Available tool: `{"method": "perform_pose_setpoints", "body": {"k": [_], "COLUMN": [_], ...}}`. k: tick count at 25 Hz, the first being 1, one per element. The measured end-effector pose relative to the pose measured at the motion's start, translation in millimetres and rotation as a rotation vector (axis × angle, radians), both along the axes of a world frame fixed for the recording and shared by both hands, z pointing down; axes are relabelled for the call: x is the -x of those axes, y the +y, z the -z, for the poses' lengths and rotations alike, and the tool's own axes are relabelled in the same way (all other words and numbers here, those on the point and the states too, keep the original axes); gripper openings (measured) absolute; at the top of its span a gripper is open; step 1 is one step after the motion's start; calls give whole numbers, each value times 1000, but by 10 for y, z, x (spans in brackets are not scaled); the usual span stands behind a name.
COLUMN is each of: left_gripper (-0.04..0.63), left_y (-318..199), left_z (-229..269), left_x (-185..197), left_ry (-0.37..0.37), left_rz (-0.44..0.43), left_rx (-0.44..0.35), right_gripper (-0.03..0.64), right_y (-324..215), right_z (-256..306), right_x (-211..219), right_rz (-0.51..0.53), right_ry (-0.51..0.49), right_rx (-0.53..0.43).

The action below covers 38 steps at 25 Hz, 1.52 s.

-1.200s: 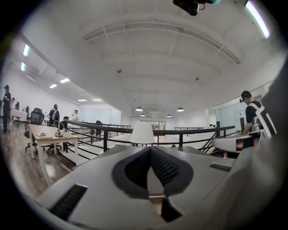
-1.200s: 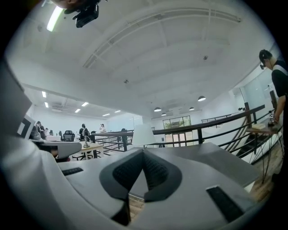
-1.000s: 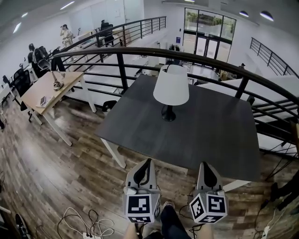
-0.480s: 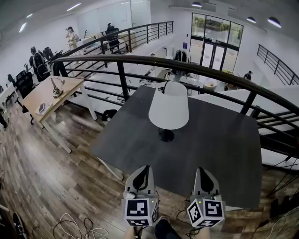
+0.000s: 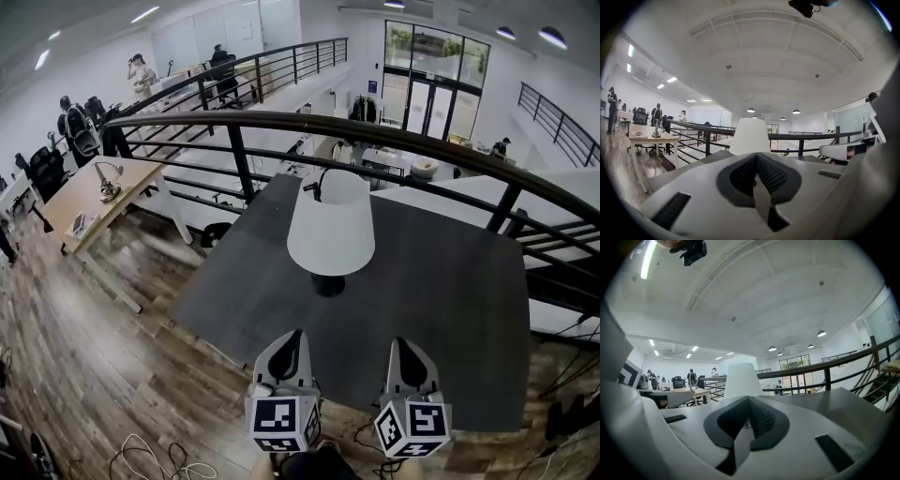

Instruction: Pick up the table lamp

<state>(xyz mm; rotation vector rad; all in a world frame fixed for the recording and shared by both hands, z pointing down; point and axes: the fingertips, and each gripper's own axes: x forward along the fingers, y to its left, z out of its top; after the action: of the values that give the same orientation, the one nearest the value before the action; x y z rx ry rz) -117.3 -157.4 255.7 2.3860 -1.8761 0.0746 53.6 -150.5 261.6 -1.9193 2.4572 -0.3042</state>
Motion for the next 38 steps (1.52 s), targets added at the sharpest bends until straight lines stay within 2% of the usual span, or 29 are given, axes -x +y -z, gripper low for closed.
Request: {"method": "perform_pose_setpoints", "body": {"k": [6,10,16,25,38], "left_gripper": [12,12,14,14,24], "left_y": [-160,-316,-646,-1099,-1511], "left_z": [-94,-207,-347,-891,-1357], "left_x": [-54,-59,-125,-19,-160], "left_ry": [-8,15,-4,8,17], "left_rz": [-34,-50,-66,-98,-105], "left_rx": [1,-1,2,41,28], "right_gripper": [8,8,8,8,8], "right_y": [-99,-176,-444,-842,-1090], "right_z": [-132,-235,-342,-672,-1113], "right_x": [-10,-13,-72,25,6], "right_rz": [-11,-39,-71,-144,-142], "right_ry": [26,36,33,50,75], "right_rx": [19,18,25,41,33]}}
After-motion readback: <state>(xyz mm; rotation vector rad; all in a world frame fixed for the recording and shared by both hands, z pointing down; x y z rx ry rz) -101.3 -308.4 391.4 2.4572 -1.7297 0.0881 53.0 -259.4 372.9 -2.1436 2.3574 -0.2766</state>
